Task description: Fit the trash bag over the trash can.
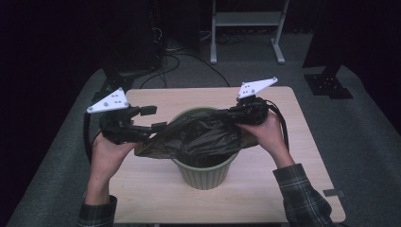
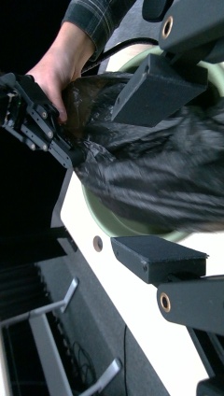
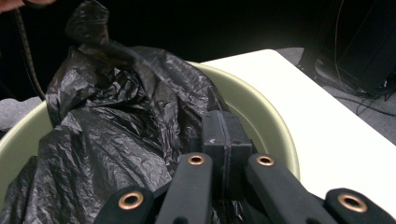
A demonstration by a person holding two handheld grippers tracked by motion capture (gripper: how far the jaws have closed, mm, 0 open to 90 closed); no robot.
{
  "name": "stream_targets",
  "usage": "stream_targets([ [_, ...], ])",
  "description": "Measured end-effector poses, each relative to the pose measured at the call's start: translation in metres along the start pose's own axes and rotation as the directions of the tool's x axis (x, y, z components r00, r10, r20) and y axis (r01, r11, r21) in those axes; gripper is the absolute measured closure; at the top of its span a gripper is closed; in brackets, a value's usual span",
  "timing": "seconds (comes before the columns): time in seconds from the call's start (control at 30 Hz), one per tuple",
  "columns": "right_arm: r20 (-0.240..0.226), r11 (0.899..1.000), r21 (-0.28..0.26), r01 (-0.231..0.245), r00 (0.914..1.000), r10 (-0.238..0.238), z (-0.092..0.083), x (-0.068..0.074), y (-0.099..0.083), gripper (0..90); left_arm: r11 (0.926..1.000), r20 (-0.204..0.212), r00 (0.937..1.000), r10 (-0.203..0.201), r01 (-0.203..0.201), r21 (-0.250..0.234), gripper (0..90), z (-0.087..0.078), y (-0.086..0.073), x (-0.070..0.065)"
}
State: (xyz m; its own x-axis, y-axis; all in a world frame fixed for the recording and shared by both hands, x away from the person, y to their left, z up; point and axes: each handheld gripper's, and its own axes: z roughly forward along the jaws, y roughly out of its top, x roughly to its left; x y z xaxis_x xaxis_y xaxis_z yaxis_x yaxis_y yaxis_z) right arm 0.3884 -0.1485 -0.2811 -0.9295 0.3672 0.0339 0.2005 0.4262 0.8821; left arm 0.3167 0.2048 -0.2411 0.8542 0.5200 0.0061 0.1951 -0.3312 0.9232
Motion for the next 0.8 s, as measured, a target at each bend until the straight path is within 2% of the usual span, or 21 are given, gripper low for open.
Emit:
stream_targets([
  [0.13, -0.013, 1.000, 0.003, 0.005, 0.9999, -0.005, 0.006, 0.003, 0.005, 89.7, 0.9997, 0.016, 0.9998, 0.008, -0.008, 0.021, 32.7, 0.024, 0.004, 0.000],
  [0.3, -0.020, 1.000, 0.014, 0.020, 0.9996, -0.020, 0.009, 0.005, 0.008, 89.7, 0.9992, 0.022, 0.9995, 0.024, -0.024, 0.033, 32.8, 0.045, 0.015, 0.002],
  [0.4, -0.026, 1.000, 0.008, 0.018, 0.9995, -0.017, 0.008, 0.005, 0.009, 89.7, 0.9965, 0.017, 0.9989, 0.044, -0.046, 0.070, 32.9, 0.059, 0.020, 0.003],
  [0.67, -0.046, 1.000, -0.007, 0.007, 0.9989, -0.007, 0.002, 0.003, 0.009, 89.7, 0.9921, 0.015, 0.9992, 0.036, -0.038, 0.120, 37.1, 0.075, 0.017, 0.011],
  [0.8, -0.061, 1.000, -0.020, 0.003, 0.9981, -0.005, 0.001, 0.002, 0.012, 89.7, 0.9904, 0.028, 0.9990, 0.035, -0.039, 0.133, 37.1, 0.080, 0.014, 0.013],
])
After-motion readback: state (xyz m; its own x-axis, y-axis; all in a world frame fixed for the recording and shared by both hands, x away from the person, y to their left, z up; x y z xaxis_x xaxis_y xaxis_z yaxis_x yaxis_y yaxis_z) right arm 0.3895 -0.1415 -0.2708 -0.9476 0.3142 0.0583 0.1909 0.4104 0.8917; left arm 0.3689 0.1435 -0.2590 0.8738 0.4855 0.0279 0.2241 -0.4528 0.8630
